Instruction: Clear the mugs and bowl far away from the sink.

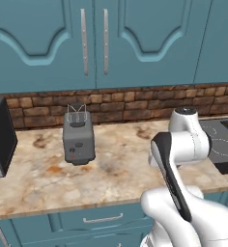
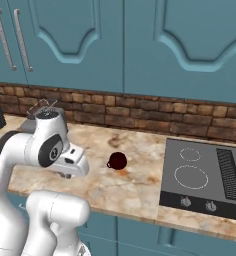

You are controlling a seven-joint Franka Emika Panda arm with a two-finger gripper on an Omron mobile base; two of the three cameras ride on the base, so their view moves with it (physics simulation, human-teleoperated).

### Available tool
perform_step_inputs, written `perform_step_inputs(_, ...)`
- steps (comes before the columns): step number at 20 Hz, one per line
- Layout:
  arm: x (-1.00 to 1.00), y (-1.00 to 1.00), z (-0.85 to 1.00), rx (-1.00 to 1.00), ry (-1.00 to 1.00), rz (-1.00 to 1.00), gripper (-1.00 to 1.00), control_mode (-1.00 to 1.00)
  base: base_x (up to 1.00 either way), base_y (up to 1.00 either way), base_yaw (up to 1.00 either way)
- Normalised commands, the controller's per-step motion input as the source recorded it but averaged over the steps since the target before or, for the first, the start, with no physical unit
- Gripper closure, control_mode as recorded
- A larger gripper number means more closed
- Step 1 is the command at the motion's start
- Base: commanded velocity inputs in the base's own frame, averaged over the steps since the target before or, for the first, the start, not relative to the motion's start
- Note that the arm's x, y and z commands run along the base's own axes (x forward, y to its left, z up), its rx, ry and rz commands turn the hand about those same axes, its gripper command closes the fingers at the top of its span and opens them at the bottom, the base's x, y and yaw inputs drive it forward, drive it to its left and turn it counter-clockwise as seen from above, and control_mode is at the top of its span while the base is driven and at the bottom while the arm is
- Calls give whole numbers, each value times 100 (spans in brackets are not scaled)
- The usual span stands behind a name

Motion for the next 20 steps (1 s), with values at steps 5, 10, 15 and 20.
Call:
perform_step_inputs(5,41,6,-19,0,0,14,100,-100,0,0,0)
perform_step_inputs(10,61,1,-18,0,0,11,100,-100,0,0,0)
perform_step_inputs(15,61,5,-19,0,0,1,100,-100,0,0,0)
perform_step_inputs(20,64,15,-24,0,0,0,100,-100,0,0,0)
